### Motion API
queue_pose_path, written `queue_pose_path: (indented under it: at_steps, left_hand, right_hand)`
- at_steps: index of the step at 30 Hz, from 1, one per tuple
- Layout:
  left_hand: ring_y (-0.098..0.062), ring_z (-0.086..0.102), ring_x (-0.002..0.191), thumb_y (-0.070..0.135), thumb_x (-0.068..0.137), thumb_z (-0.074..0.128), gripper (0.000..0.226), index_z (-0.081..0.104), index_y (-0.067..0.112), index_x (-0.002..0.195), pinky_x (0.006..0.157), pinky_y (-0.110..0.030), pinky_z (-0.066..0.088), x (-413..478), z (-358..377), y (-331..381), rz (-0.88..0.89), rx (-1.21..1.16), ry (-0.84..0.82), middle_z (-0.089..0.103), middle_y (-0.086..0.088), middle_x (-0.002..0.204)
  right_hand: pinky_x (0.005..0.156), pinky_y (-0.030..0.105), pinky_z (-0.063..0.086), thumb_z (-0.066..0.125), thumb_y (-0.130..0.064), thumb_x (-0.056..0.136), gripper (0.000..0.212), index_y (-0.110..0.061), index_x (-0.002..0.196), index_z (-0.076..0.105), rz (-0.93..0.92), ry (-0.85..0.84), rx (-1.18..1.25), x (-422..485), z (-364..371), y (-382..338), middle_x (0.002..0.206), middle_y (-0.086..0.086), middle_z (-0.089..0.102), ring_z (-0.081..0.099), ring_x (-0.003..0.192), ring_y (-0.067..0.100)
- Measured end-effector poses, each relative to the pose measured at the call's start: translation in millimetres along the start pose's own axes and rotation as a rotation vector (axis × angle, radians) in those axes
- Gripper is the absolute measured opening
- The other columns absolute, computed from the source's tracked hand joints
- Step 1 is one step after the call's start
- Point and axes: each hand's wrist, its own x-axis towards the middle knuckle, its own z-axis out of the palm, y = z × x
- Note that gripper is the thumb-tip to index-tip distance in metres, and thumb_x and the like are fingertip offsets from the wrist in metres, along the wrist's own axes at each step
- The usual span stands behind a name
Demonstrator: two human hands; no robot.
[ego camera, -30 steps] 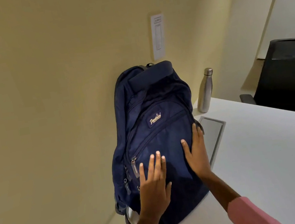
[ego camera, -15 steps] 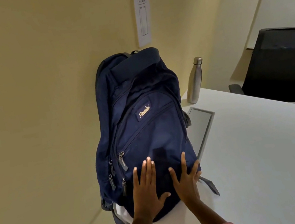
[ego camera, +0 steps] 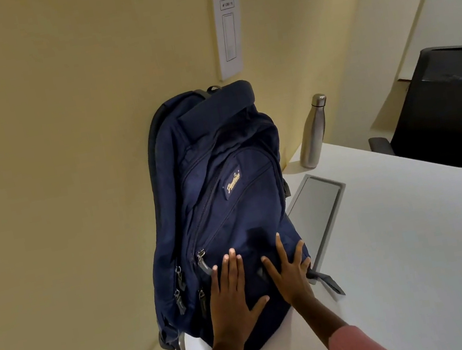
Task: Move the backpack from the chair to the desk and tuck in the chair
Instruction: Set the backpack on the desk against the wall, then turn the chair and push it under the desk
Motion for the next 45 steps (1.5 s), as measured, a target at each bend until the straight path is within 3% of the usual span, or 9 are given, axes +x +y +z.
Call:
queue_pose_path:
  at_steps: [7,13,17,20,23,26,30,40,45]
  left_hand:
    - [-0.023,-0.017,0.141,0.057,0.080,0.027,0.086,-0.004,0.007,0.143,0.113,-0.042,-0.006,-15,3,9,0.050,0.023,0.004,-0.023,-0.010,0.152]
    - [-0.021,-0.017,0.140,0.056,0.090,-0.002,0.070,-0.007,0.011,0.143,0.113,-0.039,-0.011,-44,-7,18,0.020,-0.084,-0.138,0.000,-0.013,0.154]
    - [-0.028,0.017,0.136,0.054,0.091,-0.001,0.071,0.014,0.008,0.144,0.113,-0.039,-0.014,-71,-16,17,0.062,-0.120,-0.260,0.040,-0.017,0.140]
    - [-0.030,0.033,0.127,0.054,0.092,0.002,0.071,0.016,0.006,0.142,0.113,-0.042,-0.011,-92,-22,12,0.180,-0.127,-0.287,0.037,-0.016,0.137]
    - [-0.033,0.056,0.114,0.051,0.079,0.029,0.069,0.038,0.003,0.126,0.110,-0.046,0.009,-117,-27,6,0.287,-0.087,-0.348,0.057,-0.019,0.128]
    - [-0.030,0.038,0.129,0.049,0.082,0.031,0.071,0.040,0.001,0.132,0.114,-0.044,0.001,-144,-39,1,0.326,-0.089,-0.326,0.041,-0.018,0.139]
    - [-0.026,-0.014,0.141,0.053,0.095,0.015,0.071,-0.025,0.006,0.131,0.113,-0.045,-0.011,-181,-50,-7,0.400,0.046,-0.344,-0.028,-0.009,0.140]
    - [-0.025,-0.013,0.141,0.051,0.095,0.013,0.070,-0.015,0.005,0.140,0.114,-0.045,-0.005,-261,-93,-17,0.497,0.062,-0.409,-0.013,-0.013,0.154]
    - [-0.024,-0.013,0.141,0.051,0.095,0.014,0.068,-0.022,0.006,0.132,0.115,-0.044,-0.005,-299,-108,-21,0.480,0.046,-0.410,-0.012,-0.013,0.154]
  right_hand:
    - [0.111,0.060,0.015,0.039,-0.043,0.093,0.064,-0.035,0.143,0.001,0.003,0.085,0.020,-23,3,0,0.155,0.015,-0.015,-0.011,0.140,0.044]
    - [0.110,0.056,0.028,0.006,-0.072,0.081,0.075,-0.031,0.144,0.004,0.018,0.169,-0.140,-71,21,21,0.155,0.018,0.010,0.008,0.143,0.038]
    - [0.115,0.052,0.006,0.002,-0.063,0.087,0.069,-0.026,0.145,-0.003,0.093,0.121,-0.309,-114,30,35,0.157,0.011,-0.003,-0.007,0.144,0.028]
    - [0.116,0.049,0.003,-0.040,-0.073,0.048,0.113,-0.025,0.145,-0.006,0.177,0.147,-0.427,-147,35,37,0.157,0.009,-0.010,-0.010,0.144,0.027]
    - [0.116,0.048,0.005,-0.051,-0.067,0.029,0.132,-0.024,0.145,-0.005,0.264,0.164,-0.484,-181,44,35,0.157,0.009,-0.008,-0.008,0.144,0.027]
    - [0.116,0.048,0.003,-0.053,-0.066,0.026,0.134,-0.024,0.145,-0.007,0.329,0.157,-0.498,-216,55,27,0.157,0.009,-0.011,-0.011,0.144,0.027]
    - [0.116,0.048,0.003,-0.052,-0.068,0.027,0.135,-0.022,0.145,-0.006,0.382,0.182,-0.468,-263,75,22,0.157,0.010,-0.008,-0.010,0.143,0.028]
    - [0.116,0.047,0.002,-0.043,-0.074,0.036,0.129,-0.021,0.145,-0.002,0.422,0.212,-0.438,-368,108,19,0.157,0.010,-0.005,-0.011,0.143,0.025]
    - [0.116,0.047,0.000,0.016,-0.047,0.096,0.058,-0.020,0.145,-0.001,0.408,0.179,-0.424,-409,113,17,0.157,0.010,-0.005,-0.011,0.143,0.025]
